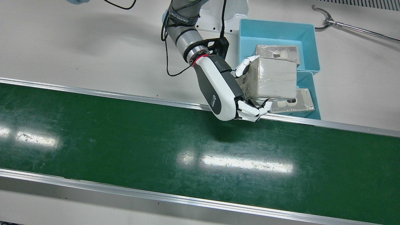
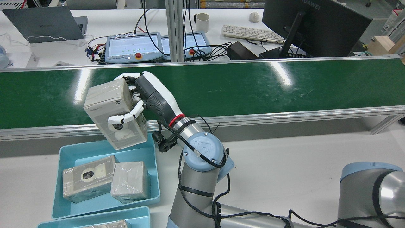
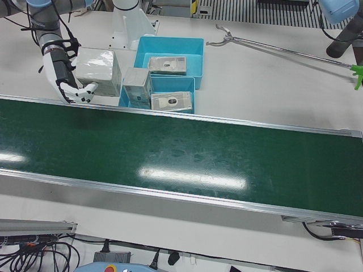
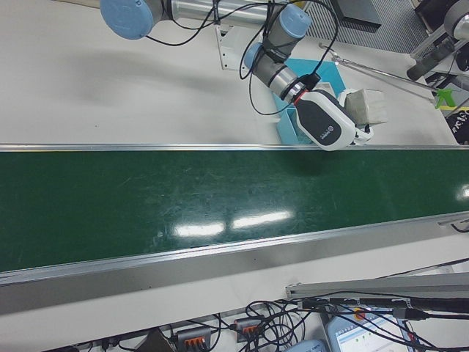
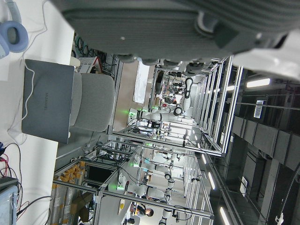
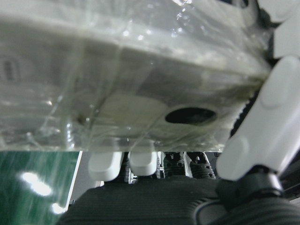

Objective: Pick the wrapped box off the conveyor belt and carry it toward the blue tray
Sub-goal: 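Carry the box with the right hand over the blue tray and release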

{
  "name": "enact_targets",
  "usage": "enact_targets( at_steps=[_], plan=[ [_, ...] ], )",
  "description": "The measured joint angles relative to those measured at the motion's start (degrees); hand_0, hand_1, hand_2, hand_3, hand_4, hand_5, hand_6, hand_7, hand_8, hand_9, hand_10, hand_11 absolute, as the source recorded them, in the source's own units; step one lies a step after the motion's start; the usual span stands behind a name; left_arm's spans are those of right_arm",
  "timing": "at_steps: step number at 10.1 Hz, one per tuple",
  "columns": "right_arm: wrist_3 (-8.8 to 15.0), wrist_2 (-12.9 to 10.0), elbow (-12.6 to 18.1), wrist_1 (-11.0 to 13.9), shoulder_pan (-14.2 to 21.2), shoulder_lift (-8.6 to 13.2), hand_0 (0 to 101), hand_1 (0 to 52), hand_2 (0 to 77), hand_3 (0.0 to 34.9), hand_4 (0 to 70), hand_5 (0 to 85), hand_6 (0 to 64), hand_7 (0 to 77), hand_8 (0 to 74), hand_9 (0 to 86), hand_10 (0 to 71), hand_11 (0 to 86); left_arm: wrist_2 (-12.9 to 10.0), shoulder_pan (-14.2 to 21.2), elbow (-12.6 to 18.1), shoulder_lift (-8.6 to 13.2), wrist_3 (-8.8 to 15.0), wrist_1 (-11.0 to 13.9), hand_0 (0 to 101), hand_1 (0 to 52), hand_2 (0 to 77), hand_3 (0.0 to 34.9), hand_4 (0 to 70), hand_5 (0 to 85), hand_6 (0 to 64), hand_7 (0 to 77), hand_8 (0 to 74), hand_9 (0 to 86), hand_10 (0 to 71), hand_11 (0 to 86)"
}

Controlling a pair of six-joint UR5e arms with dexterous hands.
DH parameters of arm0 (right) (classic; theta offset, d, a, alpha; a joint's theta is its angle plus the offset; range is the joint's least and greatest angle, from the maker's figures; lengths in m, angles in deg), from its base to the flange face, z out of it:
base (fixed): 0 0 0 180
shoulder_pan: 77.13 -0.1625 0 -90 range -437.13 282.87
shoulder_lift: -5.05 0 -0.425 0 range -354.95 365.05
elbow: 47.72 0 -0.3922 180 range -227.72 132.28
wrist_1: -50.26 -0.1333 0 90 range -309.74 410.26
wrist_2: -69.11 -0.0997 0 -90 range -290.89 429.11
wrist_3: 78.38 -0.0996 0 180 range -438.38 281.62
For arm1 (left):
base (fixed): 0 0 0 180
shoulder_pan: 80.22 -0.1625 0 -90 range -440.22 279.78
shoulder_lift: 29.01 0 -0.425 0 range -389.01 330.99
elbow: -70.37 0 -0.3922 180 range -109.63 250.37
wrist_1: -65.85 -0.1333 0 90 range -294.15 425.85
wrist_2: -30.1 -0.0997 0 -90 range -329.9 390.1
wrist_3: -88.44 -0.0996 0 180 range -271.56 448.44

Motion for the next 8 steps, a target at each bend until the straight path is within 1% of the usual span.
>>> enact_targets(
  at_steps=[1, 2, 3, 4, 5, 6, 7, 8],
  plan=[
    [0.22, 0.02, -2.16, -2.53, 0.86, 0.88, 47, 0.0, 37.6, 0.0, 37.6, 45.8, 41.5, 71.4, 69.8, 81.3, 69.8, 81.8, 0.00, 0.00, 0.00, 0.00, 0.00, 0.00, 0, 0.0, 1.1, 0.0, 0.0, 1.1, 0.0, 0.5, 0.5, 0.0, 0.0, 0.0],
    [0.33, 0.08, -3.51, -4.20, 1.79, 1.39, 47, 0.0, 37.6, 0.0, 37.6, 45.8, 41.5, 71.4, 69.8, 81.3, 69.8, 81.8, 0.00, 0.00, 0.00, 0.00, 0.00, 0.00, 0, 0.0, 0.5, 0.0, 0.0, 1.1, 0.0, 0.5, 0.5, 0.0, 0.0, 0.0],
    [0.37, 0.26, -4.13, -4.99, 2.47, 1.65, 47, 0.0, 37.6, 0.0, 37.6, 45.8, 41.5, 71.4, 64.4, 81.8, 63.8, 84.0, 0.00, 0.00, 0.00, 0.00, 0.00, 0.00, 0, 0.0, 1.1, 0.0, 0.0, 1.1, 0.0, 0.5, 0.5, 0.0, 0.0, 0.0],
    [0.39, 0.48, -4.43, -5.35, 2.97, 1.75, 49, 0.0, 37.6, 0.0, 37.6, 45.8, 40.9, 72.0, 49.1, 79.1, 48.0, 84.5, 0.00, 0.00, 0.00, 0.00, 0.00, 0.00, 0, 0.0, 1.1, 0.0, 0.0, 1.1, 0.0, 0.5, 0.5, 0.0, 0.0, 0.0],
    [0.40, 0.65, -4.57, -5.50, 3.26, 1.76, 49, 0.5, 37.6, 0.0, 37.6, 45.8, 36.0, 74.2, 38.2, 0.0, 34.4, 82.4, 0.00, 0.00, 0.00, 0.00, 0.00, 0.00, 0, 0.0, 1.1, 0.0, 0.0, 1.1, 0.0, 0.5, 0.5, 0.0, 0.5, 0.0],
    [0.42, 0.75, -4.61, -5.56, 3.42, 1.78, 49, 6.0, 24.0, 5.2, 37.1, 41.5, 30.0, 71.4, 26.2, 0.0, 17.5, 0.0, 0.00, 0.00, 0.00, 0.00, 0.00, 0.00, 0, 0.0, 1.1, 0.0, 0.0, 1.1, 0.0, 0.5, 0.5, 0.0, 0.5, 0.0],
    [0.43, 0.88, -4.61, -5.59, 3.51, 1.81, 49, 6.0, 24.0, 5.2, 37.1, 41.5, 30.0, 71.4, 26.2, 0.0, 17.5, 0.0, 0.00, 0.00, 0.00, 0.00, 0.00, 0.00, 0, 0.0, 1.1, 0.0, 0.0, 1.1, 0.0, 0.5, 0.5, 0.0, 0.5, 0.0],
    [0.42, 0.98, -4.49, -5.57, 3.56, 1.78, 46, 16.9, 12.5, 8.2, 31.1, 36.5, 15.8, 2.7, 0.0, 0.0, 0.0, 0.0, 0.00, 0.00, 0.00, 0.00, 0.00, 0.00, 0, 0.0, 1.1, 0.0, 0.0, 1.1, 0.0, 0.5, 0.5, 0.0, 0.5, 0.0]
  ],
)
